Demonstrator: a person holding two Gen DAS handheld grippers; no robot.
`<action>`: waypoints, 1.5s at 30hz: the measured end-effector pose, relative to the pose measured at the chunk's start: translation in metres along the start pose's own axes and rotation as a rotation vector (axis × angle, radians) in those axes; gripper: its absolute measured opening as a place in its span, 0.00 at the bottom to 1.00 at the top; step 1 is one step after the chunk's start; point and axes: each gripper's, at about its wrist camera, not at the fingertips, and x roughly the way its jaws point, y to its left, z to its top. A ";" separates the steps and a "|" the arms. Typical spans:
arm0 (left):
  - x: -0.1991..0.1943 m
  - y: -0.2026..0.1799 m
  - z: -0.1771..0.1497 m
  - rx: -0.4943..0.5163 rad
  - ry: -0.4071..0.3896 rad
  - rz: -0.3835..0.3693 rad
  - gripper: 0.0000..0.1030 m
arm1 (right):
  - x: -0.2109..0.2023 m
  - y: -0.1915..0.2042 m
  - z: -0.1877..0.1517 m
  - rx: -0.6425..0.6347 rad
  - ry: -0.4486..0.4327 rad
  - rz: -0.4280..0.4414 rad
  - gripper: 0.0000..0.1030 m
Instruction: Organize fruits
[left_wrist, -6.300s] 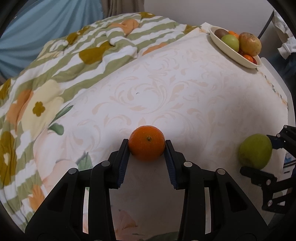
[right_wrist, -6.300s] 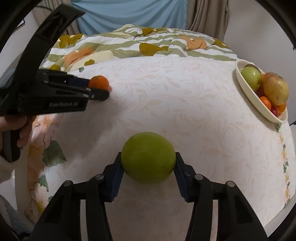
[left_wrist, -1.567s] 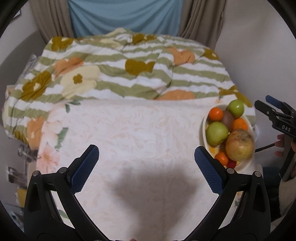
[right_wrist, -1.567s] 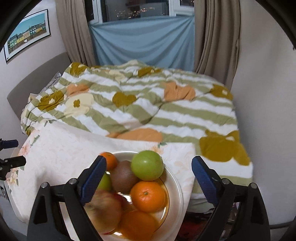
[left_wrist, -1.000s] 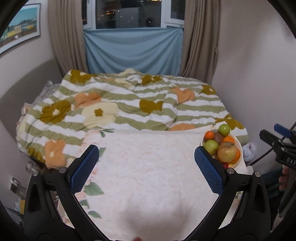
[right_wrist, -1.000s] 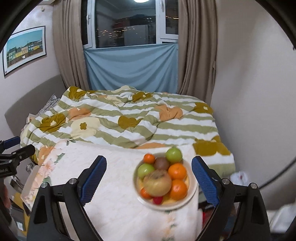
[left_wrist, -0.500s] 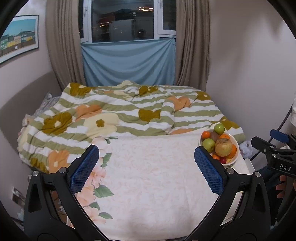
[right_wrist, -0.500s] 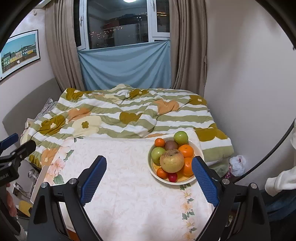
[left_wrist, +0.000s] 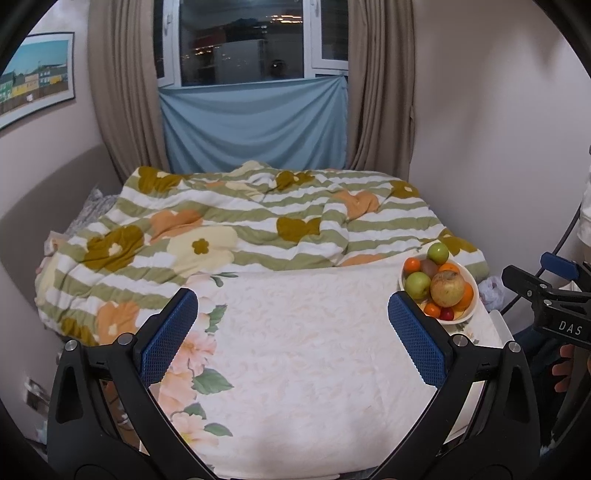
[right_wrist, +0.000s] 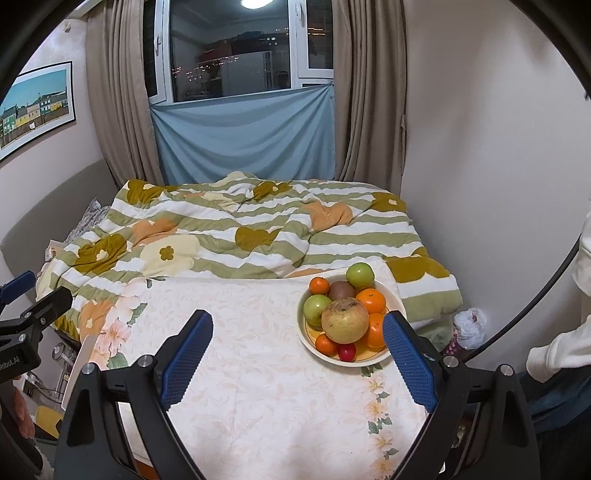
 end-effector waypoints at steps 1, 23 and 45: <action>0.000 0.000 0.000 -0.001 0.000 0.001 1.00 | 0.000 0.000 0.000 -0.001 0.000 0.000 0.89; -0.001 0.001 -0.002 -0.008 -0.002 -0.011 1.00 | -0.001 0.000 0.000 0.000 -0.002 -0.001 0.89; 0.000 -0.001 -0.006 -0.017 0.003 -0.020 1.00 | -0.001 0.001 0.000 -0.003 -0.001 -0.002 0.89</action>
